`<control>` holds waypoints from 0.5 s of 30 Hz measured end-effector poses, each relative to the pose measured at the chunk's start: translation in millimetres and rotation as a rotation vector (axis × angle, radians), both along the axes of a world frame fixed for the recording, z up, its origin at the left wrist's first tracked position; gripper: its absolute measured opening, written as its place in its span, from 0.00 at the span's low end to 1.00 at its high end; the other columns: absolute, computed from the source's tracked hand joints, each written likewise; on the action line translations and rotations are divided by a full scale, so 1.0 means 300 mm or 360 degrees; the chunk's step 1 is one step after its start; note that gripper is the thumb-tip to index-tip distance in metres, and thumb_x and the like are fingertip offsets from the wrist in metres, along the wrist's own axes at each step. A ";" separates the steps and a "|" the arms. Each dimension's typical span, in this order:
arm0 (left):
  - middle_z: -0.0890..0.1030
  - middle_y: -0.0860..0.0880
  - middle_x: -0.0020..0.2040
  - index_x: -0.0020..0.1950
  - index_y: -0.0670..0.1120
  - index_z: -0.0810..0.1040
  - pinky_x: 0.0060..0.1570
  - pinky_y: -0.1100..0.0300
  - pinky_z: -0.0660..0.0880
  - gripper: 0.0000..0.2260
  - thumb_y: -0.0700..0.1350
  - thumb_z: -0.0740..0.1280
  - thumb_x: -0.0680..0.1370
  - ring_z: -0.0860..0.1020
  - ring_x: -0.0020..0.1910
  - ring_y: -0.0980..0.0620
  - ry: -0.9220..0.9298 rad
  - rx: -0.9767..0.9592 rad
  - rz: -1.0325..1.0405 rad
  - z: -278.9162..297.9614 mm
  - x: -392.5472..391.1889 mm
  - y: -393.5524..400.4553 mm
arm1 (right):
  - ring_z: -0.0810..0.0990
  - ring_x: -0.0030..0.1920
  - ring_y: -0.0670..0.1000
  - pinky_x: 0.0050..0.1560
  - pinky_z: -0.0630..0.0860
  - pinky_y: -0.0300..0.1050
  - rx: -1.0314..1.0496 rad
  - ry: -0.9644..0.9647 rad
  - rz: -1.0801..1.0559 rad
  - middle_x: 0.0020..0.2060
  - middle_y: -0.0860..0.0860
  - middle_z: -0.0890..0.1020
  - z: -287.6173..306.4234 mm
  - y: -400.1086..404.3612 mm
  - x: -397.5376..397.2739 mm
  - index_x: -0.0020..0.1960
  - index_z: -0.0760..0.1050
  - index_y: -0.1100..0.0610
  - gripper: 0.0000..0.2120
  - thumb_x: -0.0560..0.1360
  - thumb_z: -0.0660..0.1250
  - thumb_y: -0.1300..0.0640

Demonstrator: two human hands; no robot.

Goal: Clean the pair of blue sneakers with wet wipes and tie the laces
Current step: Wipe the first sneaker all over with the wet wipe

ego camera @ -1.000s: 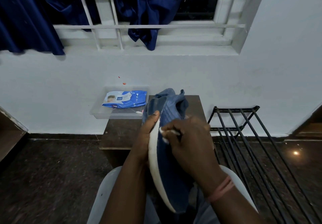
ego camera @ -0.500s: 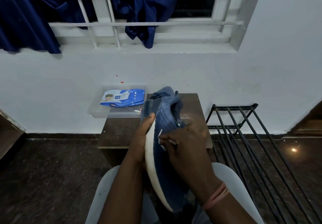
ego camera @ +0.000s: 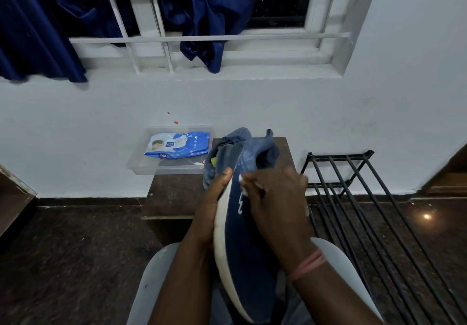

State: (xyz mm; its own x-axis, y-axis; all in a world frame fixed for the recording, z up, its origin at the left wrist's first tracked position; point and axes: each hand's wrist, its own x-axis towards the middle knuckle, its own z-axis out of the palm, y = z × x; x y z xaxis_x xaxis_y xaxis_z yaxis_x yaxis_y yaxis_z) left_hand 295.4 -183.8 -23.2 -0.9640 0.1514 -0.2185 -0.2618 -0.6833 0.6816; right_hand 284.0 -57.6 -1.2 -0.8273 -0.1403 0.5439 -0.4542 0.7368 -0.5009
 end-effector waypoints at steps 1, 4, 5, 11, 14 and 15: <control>0.86 0.41 0.49 0.51 0.42 0.88 0.46 0.57 0.82 0.20 0.51 0.59 0.83 0.86 0.46 0.48 -0.0025 -0.0019 0.0009 -0.002 -0.002 0.010 | 0.75 0.44 0.47 0.51 0.62 0.48 0.0045 0.0046 -0.0136 0.37 0.41 0.82 0.024 -0.004 -0.028 0.41 0.81 0.47 0.06 0.77 0.71 0.53; 0.84 0.39 0.58 0.61 0.41 0.84 0.57 0.53 0.80 0.19 0.52 0.62 0.82 0.84 0.55 0.45 -0.0075 0.0009 0.0022 -0.003 -0.004 0.018 | 0.73 0.44 0.50 0.47 0.59 0.48 0.0160 0.0067 -0.0196 0.37 0.41 0.82 0.059 -0.009 -0.055 0.42 0.80 0.47 0.05 0.76 0.70 0.53; 0.84 0.39 0.58 0.61 0.41 0.84 0.58 0.52 0.79 0.19 0.52 0.63 0.82 0.84 0.55 0.45 -0.0088 0.0006 0.0024 -0.005 -0.004 0.011 | 0.72 0.44 0.50 0.46 0.60 0.49 0.0215 0.0029 -0.0183 0.36 0.42 0.81 0.051 0.000 -0.041 0.41 0.80 0.47 0.06 0.76 0.70 0.54; 0.81 0.36 0.64 0.67 0.39 0.80 0.62 0.49 0.79 0.21 0.53 0.63 0.82 0.82 0.59 0.42 -0.0155 -0.0074 0.0064 -0.050 -0.001 0.000 | 0.74 0.45 0.50 0.45 0.60 0.49 0.0388 -0.0094 -0.0063 0.36 0.42 0.80 -0.052 0.042 0.048 0.39 0.79 0.46 0.06 0.71 0.72 0.56; 0.83 0.39 0.58 0.65 0.39 0.80 0.59 0.52 0.79 0.20 0.52 0.63 0.81 0.83 0.54 0.45 -0.0108 -0.0083 0.0037 -0.048 -0.018 0.027 | 0.73 0.43 0.51 0.45 0.53 0.46 0.0335 0.0038 -0.0240 0.35 0.42 0.80 0.002 0.024 -0.038 0.38 0.79 0.47 0.07 0.72 0.73 0.56; 0.83 0.39 0.56 0.65 0.39 0.80 0.59 0.52 0.79 0.20 0.52 0.63 0.81 0.82 0.54 0.45 -0.0093 -0.0082 0.0035 -0.040 -0.023 0.031 | 0.73 0.43 0.50 0.45 0.51 0.46 0.0321 0.0054 -0.0266 0.34 0.42 0.81 0.021 0.024 -0.061 0.38 0.79 0.47 0.07 0.73 0.73 0.55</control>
